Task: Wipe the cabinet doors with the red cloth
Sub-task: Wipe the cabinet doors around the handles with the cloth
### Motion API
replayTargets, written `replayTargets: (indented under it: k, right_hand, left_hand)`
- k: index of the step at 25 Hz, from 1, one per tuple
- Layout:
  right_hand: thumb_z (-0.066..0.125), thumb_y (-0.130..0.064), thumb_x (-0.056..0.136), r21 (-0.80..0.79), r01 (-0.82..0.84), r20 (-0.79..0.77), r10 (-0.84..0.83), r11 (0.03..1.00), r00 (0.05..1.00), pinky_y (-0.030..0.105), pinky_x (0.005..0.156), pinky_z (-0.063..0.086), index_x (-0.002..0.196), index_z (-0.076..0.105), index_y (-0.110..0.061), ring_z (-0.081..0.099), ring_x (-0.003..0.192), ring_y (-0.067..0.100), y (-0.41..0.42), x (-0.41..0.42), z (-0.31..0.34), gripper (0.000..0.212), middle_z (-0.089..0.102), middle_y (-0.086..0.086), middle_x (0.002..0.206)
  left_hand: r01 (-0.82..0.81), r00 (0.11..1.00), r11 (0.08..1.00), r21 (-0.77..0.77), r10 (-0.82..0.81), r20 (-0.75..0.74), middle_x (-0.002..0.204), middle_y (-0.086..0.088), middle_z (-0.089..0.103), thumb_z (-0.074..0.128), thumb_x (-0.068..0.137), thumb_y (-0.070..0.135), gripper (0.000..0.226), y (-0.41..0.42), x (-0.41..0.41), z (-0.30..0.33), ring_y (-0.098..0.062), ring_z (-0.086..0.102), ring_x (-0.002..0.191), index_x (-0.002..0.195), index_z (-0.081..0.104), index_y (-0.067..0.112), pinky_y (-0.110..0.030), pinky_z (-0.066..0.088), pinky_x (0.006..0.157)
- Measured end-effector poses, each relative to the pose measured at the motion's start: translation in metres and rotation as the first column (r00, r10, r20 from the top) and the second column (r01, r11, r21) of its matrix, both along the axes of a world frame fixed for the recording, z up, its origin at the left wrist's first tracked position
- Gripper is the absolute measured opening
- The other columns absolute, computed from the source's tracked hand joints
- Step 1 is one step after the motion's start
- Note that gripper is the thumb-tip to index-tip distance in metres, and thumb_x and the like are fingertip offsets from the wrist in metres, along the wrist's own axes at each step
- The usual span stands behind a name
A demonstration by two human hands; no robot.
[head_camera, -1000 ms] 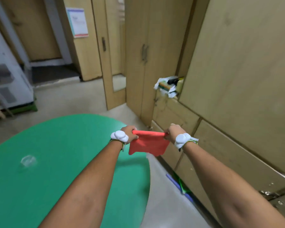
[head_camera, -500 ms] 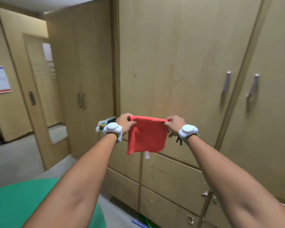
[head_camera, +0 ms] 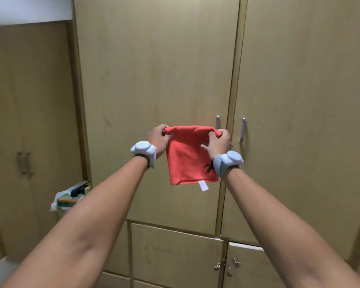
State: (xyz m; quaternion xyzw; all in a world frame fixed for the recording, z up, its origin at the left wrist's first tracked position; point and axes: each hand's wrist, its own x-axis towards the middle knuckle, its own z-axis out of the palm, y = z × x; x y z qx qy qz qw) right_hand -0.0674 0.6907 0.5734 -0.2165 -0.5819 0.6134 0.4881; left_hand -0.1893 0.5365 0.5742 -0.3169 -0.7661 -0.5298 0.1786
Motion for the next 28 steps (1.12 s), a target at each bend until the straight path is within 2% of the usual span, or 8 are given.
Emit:
replayTargets:
  k: [6, 10, 13, 15, 19, 23, 26, 28]
  right_hand:
    - [0.066, -0.024, 0.087, 0.484, 0.21, -0.045, -0.216, 0.85, 0.975, 0.028, 0.107, 0.04, 0.151, 0.037, -0.02, 0.058, 0.128, 0.027, 0.035, -0.034, 0.022, 0.07, 0.061, 0.004, 0.14]
    - [0.057, -0.054, 0.089, 0.926, 0.059, 0.193, -0.603, 0.372, 0.774, 0.06, 0.124, 0.018, 0.163, -0.006, -0.027, 0.029, 0.15, 0.035, 0.081, -0.072, 0.036, 0.101, 0.032, 0.009, 0.16]
    - [0.045, -0.067, 0.089, 0.996, -0.083, 0.064, -0.773, 0.015, 0.631, 0.073, 0.118, 0.012, 0.162, 0.006, -0.042, 0.021, 0.154, 0.044, 0.117, -0.102, 0.055, 0.086, 0.019, 0.013, 0.168]
    - [0.042, -0.071, 0.087, 0.993, -0.048, -0.052, -0.785, -0.104, 0.617, 0.075, 0.118, 0.003, 0.161, 0.015, -0.044, 0.016, 0.156, 0.046, 0.126, -0.111, 0.067, 0.083, 0.014, 0.014, 0.171]
    - [0.051, -0.065, 0.084, 0.939, 0.009, -0.242, -0.645, -0.343, 0.725, 0.067, 0.124, 0.005, 0.16, 0.026, -0.037, 0.021, 0.154, 0.049, 0.104, -0.114, 0.013, 0.085, 0.02, 0.018, 0.169]
    - [0.045, -0.068, 0.093, 0.904, -0.261, -0.023, -0.647, -0.339, 0.762, 0.05, 0.127, -0.017, 0.161, 0.026, -0.038, 0.011, 0.159, 0.038, 0.105, -0.107, -0.105, 0.076, 0.009, 0.004, 0.172]
    - [0.037, -0.053, 0.104, 0.924, -0.332, 0.169, -0.574, -0.191, 0.801, 0.054, 0.13, 0.004, 0.162, 0.025, -0.032, 0.006, 0.159, 0.02, 0.132, -0.11, -0.06, 0.063, 0.014, 0.001, 0.172]
    - [0.038, -0.053, 0.102, 0.982, -0.117, 0.002, -0.609, -0.148, 0.793, 0.059, 0.127, 0.013, 0.161, 0.025, -0.034, 0.013, 0.153, 0.025, 0.134, -0.12, 0.012, 0.063, 0.02, 0.009, 0.166]
  left_hand:
    - [0.121, 0.992, 0.989, 0.083, -0.118, -0.039, 0.079, -0.002, 0.067, 0.067, 0.095, 0.018, 0.005, 0.075, -0.017, 0.05, -0.027, 0.063, 0.072, 0.098, 0.069, 0.015, -0.048, 0.061, 0.08]
    - [0.124, 0.99, 0.992, 0.037, -0.121, -0.073, 0.088, -0.002, 0.07, 0.066, 0.098, 0.024, 0.013, 0.105, -0.043, 0.067, -0.033, 0.07, 0.091, 0.103, 0.071, 0.013, -0.035, 0.056, 0.082]
    - [-0.175, 0.951, 0.984, -0.038, 0.158, -0.267, 0.127, -0.009, 0.065, 0.05, 0.105, 0.043, 0.037, 0.113, -0.085, 0.065, -0.031, 0.06, 0.12, 0.122, 0.072, 0.019, -0.034, 0.044, 0.098]
    - [-0.472, 0.822, 0.879, 0.063, 0.465, -0.328, 0.153, -0.009, 0.047, 0.041, 0.106, 0.047, 0.047, 0.104, -0.108, 0.061, -0.033, 0.047, 0.139, 0.143, 0.06, 0.026, -0.045, 0.032, 0.117]
    - [-0.577, 0.715, 0.791, 0.201, 0.609, -0.343, 0.17, -0.009, 0.023, 0.035, 0.108, 0.045, 0.057, 0.089, -0.129, 0.053, -0.031, 0.02, 0.16, 0.164, 0.028, 0.036, -0.06, 0.015, 0.126]
    - [-0.531, 0.672, 0.764, 0.365, 0.643, -0.367, 0.167, -0.007, 0.033, 0.033, 0.111, 0.042, 0.051, 0.12, -0.166, 0.024, -0.028, 0.026, 0.159, 0.161, 0.036, 0.039, -0.063, 0.017, 0.124]
    - [-0.542, 0.649, 0.752, 0.376, 0.659, -0.38, 0.167, -0.006, 0.033, 0.028, 0.111, 0.043, 0.05, 0.144, -0.184, 0.014, -0.027, 0.027, 0.159, 0.161, 0.034, 0.04, -0.063, 0.019, 0.124]
    - [-0.529, 0.618, 0.744, 0.409, 0.668, -0.416, 0.167, -0.005, 0.031, 0.024, 0.111, 0.043, 0.051, 0.136, -0.191, 0.026, -0.027, 0.025, 0.159, 0.162, 0.03, 0.041, -0.064, 0.017, 0.124]
